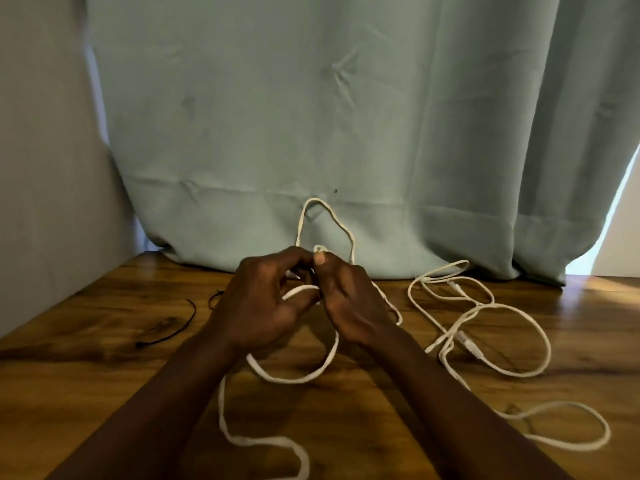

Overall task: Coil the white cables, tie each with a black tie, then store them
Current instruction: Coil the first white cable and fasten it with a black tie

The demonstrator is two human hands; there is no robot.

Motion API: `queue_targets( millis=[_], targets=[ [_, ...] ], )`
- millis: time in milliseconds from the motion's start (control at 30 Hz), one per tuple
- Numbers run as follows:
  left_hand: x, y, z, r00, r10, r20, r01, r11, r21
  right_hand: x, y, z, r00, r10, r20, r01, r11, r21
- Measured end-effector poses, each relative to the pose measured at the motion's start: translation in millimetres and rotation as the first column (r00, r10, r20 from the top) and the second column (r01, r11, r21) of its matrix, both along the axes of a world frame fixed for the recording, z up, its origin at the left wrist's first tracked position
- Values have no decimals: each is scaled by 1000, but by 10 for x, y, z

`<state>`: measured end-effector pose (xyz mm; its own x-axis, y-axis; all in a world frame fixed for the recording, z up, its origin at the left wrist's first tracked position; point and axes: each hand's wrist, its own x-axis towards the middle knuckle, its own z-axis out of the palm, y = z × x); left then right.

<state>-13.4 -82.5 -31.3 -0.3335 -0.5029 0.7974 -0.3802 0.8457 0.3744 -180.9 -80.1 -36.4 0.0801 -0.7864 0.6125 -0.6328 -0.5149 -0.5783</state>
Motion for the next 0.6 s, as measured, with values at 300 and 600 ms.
queue_targets(
  millis=[300, 600],
  targets=[
    [21, -40, -19, 981, -7, -196, 66, 952, 299, 73, 175, 145, 854, 130, 503, -268, 940, 213],
    [-84, -17, -34, 857, -13, -516, 394, 662, 638, 22, 118, 65, 478, 116, 871, -734, 598, 323]
  ],
)
